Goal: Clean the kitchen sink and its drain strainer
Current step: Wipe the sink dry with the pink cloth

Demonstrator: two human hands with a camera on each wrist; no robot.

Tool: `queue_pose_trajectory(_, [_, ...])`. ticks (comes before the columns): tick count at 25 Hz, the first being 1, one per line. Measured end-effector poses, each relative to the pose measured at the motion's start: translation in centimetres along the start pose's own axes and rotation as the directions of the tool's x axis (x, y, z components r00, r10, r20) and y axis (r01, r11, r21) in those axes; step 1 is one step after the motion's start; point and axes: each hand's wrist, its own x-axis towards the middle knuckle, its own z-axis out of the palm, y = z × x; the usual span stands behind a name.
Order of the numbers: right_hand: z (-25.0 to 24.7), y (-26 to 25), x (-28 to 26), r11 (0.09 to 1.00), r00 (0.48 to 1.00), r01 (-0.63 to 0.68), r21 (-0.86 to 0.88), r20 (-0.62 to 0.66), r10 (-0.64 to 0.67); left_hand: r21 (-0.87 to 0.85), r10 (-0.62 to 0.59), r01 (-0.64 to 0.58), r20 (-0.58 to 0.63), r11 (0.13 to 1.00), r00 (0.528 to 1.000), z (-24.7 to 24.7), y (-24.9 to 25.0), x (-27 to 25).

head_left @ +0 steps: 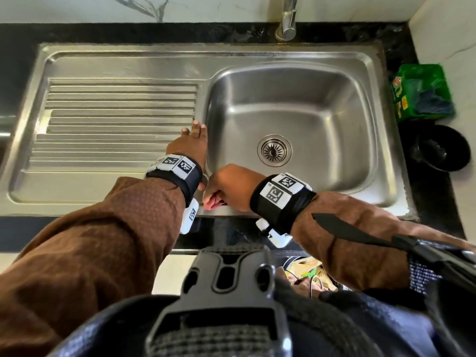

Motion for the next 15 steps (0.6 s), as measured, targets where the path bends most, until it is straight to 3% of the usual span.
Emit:
queue_pose_trajectory(3, [0.6, 1.1, -0.7, 0.998, 1.0, 0.026, 0.049, 0.005, -0.027, -0.029, 0.005, -0.005, -0.01, 1.0, 1.0, -0.2, -0.3, -0.7])
queue_pose_trajectory(6, [0.7, 3.1, -3.6, 0.988, 0.987, 0.155, 0.016, 0.032, -0.155, -0.01, 0.009, -0.009, 0.009, 1.0, 1.0, -0.2, -0.4, -0.5])
queue_pose_trajectory(10, [-0.2, 5.7, -8.5, 0.977, 0.977, 0.21, 0.032, -0.032, -0.209, 0.01, 0.006, -0.007, 0.061, 1.0, 0.998, 0.0, -0.4, 0.2])
queue_pose_trajectory(13, [-2.2, 5.1, -10.6, 0.982, 0.988, 0.157, 0.105, -0.021, -0.156, 0.032, 0.028, -0.03, 0.062, 0.999, 0.998, 0.0, -0.7, 0.7])
queue_pose_trajectory(15, [-2.3, 4.4, -10.1, 0.989, 0.998, 0.021, 0.143, -0.055, -0.013, 0.064, 0.058, -0.063, 0.065, 0.996, 0.996, 0.2, -1.4, 1.1])
